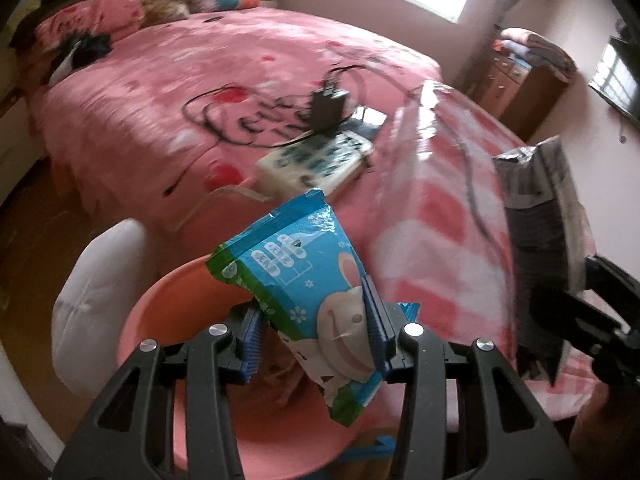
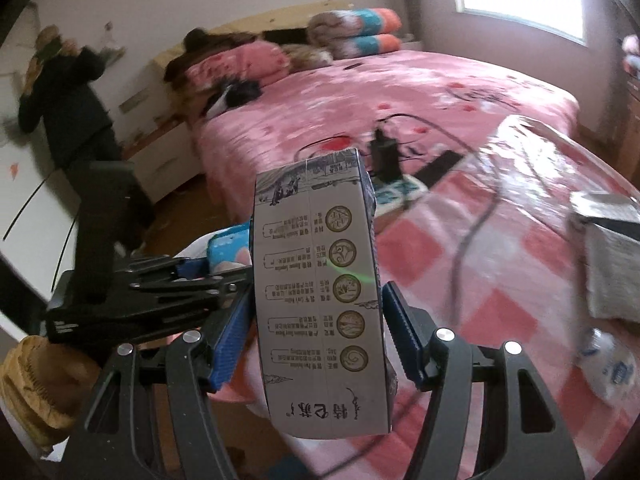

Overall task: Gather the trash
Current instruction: 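Carry the wipe pack and paper box to the pink bucket and release both, then return both open tools from the bucket to the trash on the bed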

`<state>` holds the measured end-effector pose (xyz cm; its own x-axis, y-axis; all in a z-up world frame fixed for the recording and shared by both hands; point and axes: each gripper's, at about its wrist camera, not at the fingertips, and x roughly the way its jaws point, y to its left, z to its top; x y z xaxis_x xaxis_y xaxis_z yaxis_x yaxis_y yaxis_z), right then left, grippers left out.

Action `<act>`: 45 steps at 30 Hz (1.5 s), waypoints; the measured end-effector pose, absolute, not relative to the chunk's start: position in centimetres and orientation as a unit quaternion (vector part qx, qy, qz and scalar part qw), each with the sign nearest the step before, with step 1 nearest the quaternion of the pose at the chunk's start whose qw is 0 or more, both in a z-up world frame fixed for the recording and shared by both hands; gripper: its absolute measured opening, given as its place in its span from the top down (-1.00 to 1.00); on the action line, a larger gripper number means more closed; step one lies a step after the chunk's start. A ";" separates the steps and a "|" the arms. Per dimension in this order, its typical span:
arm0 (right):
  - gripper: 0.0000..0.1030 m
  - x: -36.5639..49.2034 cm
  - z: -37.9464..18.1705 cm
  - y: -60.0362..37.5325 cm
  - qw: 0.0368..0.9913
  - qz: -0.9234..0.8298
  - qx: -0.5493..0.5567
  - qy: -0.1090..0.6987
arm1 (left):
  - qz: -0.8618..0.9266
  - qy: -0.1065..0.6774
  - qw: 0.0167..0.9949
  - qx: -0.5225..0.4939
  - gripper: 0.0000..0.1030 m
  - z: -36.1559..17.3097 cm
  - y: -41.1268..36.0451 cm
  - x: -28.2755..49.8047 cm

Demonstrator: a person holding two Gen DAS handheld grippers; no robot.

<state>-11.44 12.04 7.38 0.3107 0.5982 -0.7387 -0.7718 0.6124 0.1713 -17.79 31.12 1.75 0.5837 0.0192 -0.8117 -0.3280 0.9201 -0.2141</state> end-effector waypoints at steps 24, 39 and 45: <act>-0.73 -11.7 7.0 12.9 0.810 0.429 -0.055 0.396 | 0.188 0.436 0.867 -0.152 -0.37 -0.9 35.6 -20.5; -0.73 -11.2 7.7 7.0 0.847 0.380 -0.023 0.372 | 0.155 0.406 0.894 -0.110 -0.49 2.4 31.1 -18.5; -0.73 -10.4 8.2 4.4 0.860 0.353 -0.009 0.368 | 0.123 0.391 0.907 -0.099 -0.49 4.0 28.1 -16.7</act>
